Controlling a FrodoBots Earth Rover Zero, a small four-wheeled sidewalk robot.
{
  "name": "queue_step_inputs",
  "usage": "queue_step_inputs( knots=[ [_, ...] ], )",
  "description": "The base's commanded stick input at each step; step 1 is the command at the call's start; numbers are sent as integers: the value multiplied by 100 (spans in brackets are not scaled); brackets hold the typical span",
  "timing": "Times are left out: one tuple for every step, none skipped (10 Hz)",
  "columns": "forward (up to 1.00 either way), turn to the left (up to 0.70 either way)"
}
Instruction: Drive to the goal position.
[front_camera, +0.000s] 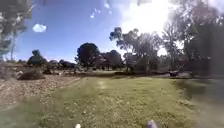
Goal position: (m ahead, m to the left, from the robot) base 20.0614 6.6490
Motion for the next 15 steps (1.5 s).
queue_step_inputs(
  knots=[
    [70,2],
    [70,2],
    [70,3],
    [70,4],
    [70,5],
    [70,12],
    [70,26],
    [70,30],
    [70,19],
    [70,4],
    [70,4],
    [70,3],
    [70,2],
    [70,0],
    [70,0]
  ],
)
